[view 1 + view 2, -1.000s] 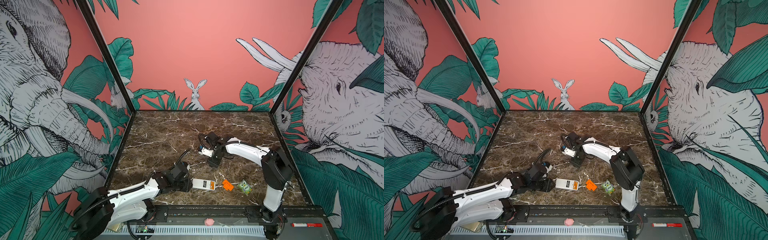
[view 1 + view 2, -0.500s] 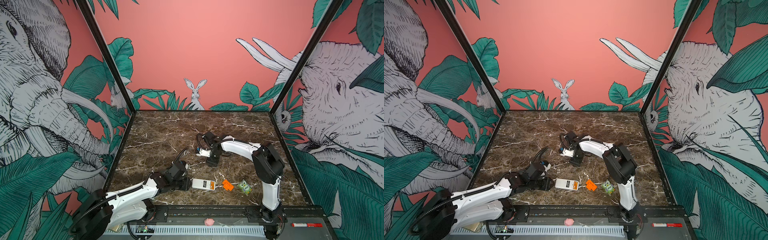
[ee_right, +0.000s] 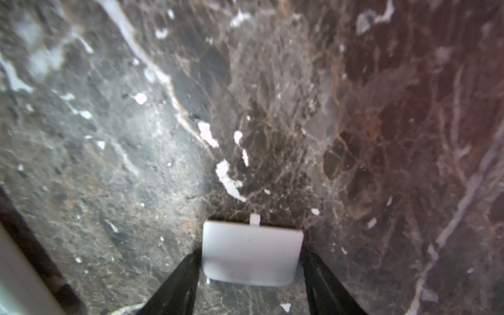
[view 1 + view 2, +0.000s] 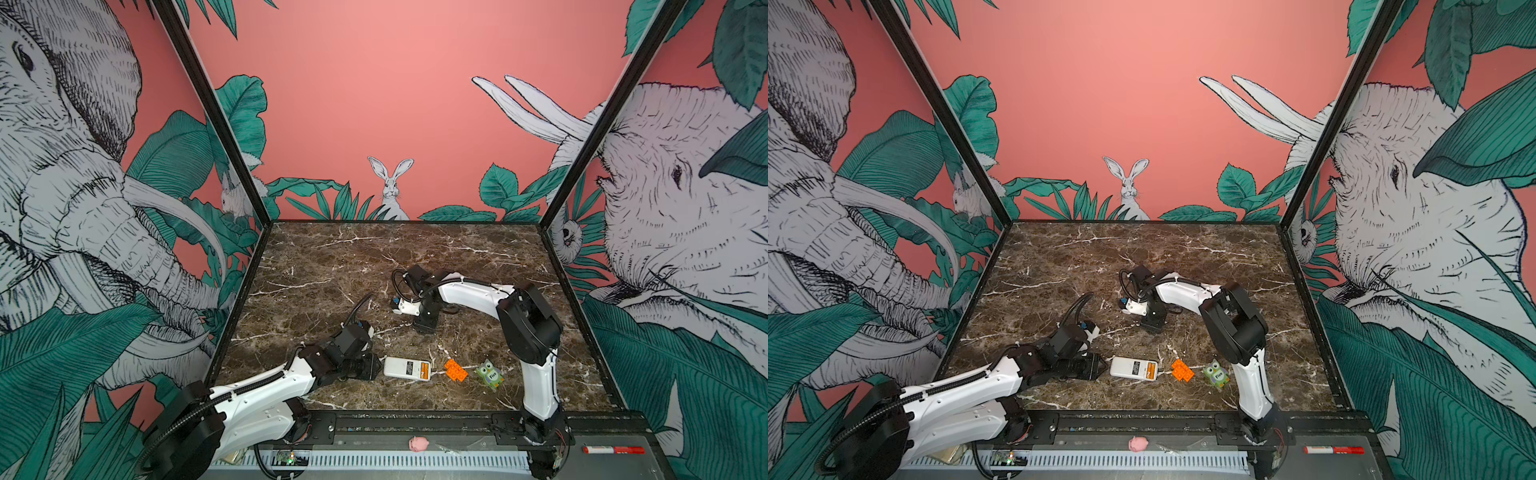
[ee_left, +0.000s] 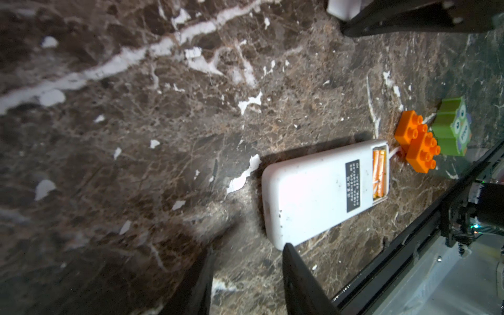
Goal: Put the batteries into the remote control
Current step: 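Lower the right gripper and close it on the white battery cover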
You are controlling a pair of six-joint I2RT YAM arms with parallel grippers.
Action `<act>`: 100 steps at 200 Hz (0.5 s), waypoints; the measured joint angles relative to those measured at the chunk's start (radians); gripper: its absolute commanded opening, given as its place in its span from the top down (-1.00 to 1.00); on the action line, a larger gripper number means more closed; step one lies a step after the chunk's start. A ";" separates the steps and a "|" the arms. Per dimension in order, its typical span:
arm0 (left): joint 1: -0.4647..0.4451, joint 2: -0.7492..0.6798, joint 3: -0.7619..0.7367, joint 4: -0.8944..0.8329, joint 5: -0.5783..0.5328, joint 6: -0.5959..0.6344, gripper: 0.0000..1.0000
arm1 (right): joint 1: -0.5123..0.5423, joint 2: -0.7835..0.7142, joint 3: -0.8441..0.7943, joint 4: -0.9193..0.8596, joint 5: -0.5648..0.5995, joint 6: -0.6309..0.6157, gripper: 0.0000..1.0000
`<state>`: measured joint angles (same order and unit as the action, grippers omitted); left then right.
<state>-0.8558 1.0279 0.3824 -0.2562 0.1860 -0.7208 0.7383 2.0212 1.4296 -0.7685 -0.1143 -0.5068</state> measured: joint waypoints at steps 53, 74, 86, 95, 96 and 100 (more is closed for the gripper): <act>0.000 -0.021 0.000 -0.001 -0.007 0.009 0.14 | -0.002 0.007 0.008 -0.004 0.000 -0.001 -0.12; 0.004 -0.031 -0.005 0.000 -0.011 0.011 0.14 | -0.002 0.007 0.009 -0.003 0.003 -0.003 -0.05; 0.006 -0.032 -0.006 -0.001 -0.011 0.011 0.14 | -0.002 0.007 0.009 -0.003 0.002 -0.002 0.02; 0.007 -0.032 -0.007 -0.001 -0.011 0.011 0.14 | -0.002 0.007 0.009 -0.003 0.002 -0.003 0.07; 0.007 -0.032 -0.007 -0.001 -0.011 0.011 0.14 | -0.002 0.007 0.009 -0.003 0.002 -0.004 0.08; 0.008 -0.032 -0.007 -0.001 -0.011 0.011 0.14 | -0.002 0.007 0.009 -0.003 0.002 -0.002 0.11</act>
<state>-0.8478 0.9962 0.3756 -0.2569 0.1749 -0.7097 0.7364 2.0281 1.4384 -0.7719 -0.1120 -0.5091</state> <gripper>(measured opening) 0.432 0.481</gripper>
